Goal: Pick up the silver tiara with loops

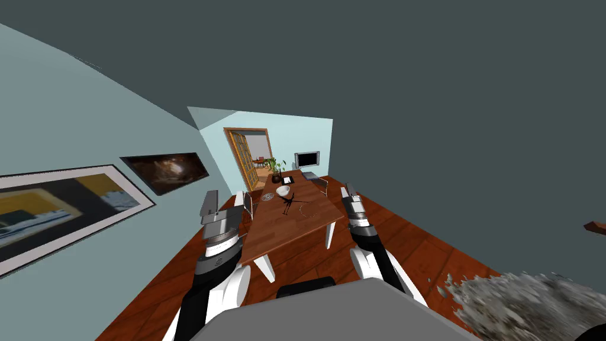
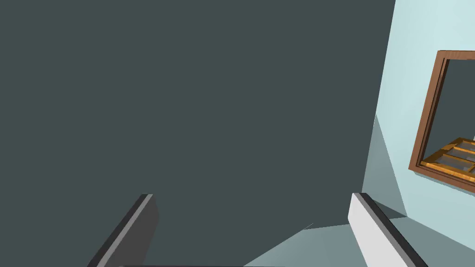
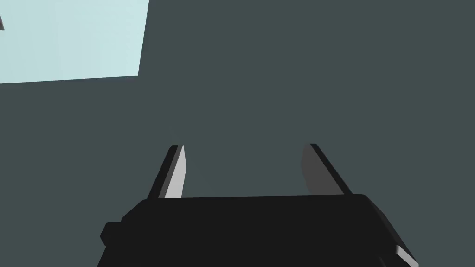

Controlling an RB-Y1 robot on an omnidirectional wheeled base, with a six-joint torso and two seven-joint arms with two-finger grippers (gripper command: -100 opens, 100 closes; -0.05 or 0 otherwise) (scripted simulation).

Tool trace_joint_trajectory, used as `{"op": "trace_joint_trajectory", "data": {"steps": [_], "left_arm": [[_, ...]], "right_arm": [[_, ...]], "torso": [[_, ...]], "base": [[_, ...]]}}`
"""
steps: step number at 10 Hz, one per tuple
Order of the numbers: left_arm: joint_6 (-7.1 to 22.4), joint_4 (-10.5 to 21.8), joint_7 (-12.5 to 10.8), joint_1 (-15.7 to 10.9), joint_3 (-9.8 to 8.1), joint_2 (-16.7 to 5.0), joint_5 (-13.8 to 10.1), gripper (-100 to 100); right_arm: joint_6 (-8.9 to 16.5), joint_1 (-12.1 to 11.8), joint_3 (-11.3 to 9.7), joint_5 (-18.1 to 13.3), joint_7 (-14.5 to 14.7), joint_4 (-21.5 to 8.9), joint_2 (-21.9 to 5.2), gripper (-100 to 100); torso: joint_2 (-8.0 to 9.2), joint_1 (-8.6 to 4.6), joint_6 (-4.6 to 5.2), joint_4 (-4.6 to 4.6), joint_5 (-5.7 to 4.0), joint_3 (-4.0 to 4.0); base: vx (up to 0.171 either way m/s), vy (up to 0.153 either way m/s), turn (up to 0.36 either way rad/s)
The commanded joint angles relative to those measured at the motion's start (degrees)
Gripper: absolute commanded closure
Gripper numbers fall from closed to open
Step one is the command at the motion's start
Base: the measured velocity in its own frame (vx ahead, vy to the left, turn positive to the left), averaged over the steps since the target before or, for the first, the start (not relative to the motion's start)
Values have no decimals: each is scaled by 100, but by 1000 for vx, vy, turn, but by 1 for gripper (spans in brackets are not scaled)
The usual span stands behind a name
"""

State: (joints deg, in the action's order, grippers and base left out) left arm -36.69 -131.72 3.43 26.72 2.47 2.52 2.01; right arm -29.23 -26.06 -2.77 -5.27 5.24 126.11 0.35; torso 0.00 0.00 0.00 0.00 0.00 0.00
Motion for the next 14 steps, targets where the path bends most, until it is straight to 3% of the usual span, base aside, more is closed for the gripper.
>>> {"op": "trace_joint_trajectory", "data": {"steps": [1,7,8,10,13,14], "left_arm": [[0,0,0,0,0,0,0,0],[0,0,0,0,0,0,0,0],[0,0,0,-1,0,0,0,0],[0,0,0,0,0,0,0,0],[0,0,0,0,0,0,0,0],[0,0,0,0,0,0,0,0]], "right_arm": [[132,101,40,27,59,8,-256,-100],[940,682,177,168,402,-114,-760,-100],[971,682,177,168,402,-114,-760,-100],[1341,965,203,219,565,-233,-864,-100],[1624,1120,208,243,653,-311,-911,-100],[1848,1281,207,264,744,-402,-958,-100]], "torso": [[0,0,0,0,0,0],[6,-4,-1,1,-1,3],[5,-3,-2,1,-1,3],[3,-1,-1,1,0,2],[3,-2,-1,1,0,2],[2,-2,2,0,-1,1]], "base": [[-7,1,155],[-18,-6,176],[-13,-5,89],[-17,1,220],[-13,-5,120],[-15,1,198]]}}
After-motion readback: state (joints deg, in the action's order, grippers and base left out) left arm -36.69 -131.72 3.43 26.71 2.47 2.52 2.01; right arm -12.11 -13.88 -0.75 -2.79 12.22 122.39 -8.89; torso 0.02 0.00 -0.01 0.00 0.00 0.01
